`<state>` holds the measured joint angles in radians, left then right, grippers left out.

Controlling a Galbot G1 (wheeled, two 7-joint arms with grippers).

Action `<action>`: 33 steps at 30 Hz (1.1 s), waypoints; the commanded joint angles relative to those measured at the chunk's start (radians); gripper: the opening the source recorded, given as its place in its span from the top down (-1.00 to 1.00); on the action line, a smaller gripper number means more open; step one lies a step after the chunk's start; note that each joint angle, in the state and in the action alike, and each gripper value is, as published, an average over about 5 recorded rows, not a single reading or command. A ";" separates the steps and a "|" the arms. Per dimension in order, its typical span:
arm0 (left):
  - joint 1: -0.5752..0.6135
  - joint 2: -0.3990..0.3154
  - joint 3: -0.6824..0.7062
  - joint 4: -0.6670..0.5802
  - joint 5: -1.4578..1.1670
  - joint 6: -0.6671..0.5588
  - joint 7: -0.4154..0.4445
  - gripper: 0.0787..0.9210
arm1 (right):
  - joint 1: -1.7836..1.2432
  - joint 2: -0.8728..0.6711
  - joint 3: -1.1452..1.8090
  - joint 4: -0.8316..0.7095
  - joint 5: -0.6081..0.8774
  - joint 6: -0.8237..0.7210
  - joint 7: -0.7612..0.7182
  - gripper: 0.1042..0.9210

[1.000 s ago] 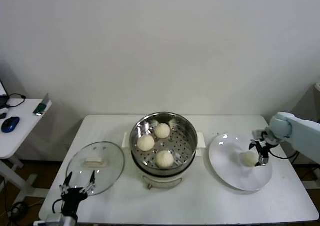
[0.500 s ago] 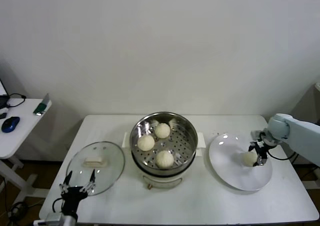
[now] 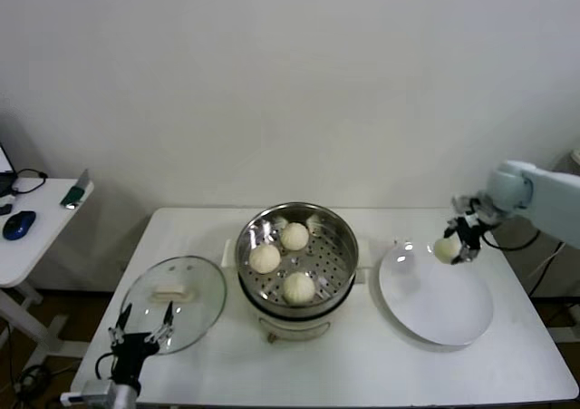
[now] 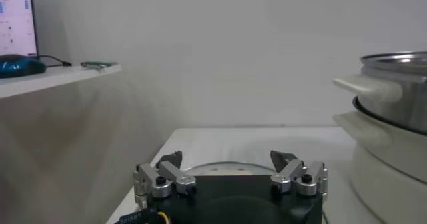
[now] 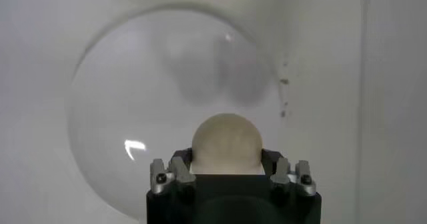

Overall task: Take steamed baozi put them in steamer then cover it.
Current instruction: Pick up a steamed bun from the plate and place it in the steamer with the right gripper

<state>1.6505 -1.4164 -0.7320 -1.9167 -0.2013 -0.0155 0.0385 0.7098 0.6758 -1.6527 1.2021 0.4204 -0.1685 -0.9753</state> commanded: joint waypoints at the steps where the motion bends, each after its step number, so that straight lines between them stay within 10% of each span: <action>1: -0.005 0.006 -0.001 -0.005 -0.015 0.005 0.002 -0.77 | 0.524 0.121 -0.284 0.264 0.355 -0.103 0.024 -0.41; 10: -0.011 0.014 -0.001 -0.009 -0.027 0.005 0.002 -0.77 | 0.504 0.280 -0.153 0.446 0.557 -0.223 0.132 -0.42; 33: -0.002 0.005 -0.007 -0.001 -0.027 -0.003 0.002 -0.77 | 0.102 0.475 -0.109 0.279 0.340 -0.256 0.226 -0.43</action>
<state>1.6470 -1.4123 -0.7388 -1.9185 -0.2266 -0.0176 0.0404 0.9069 1.0761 -1.7641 1.5332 0.8148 -0.4092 -0.7736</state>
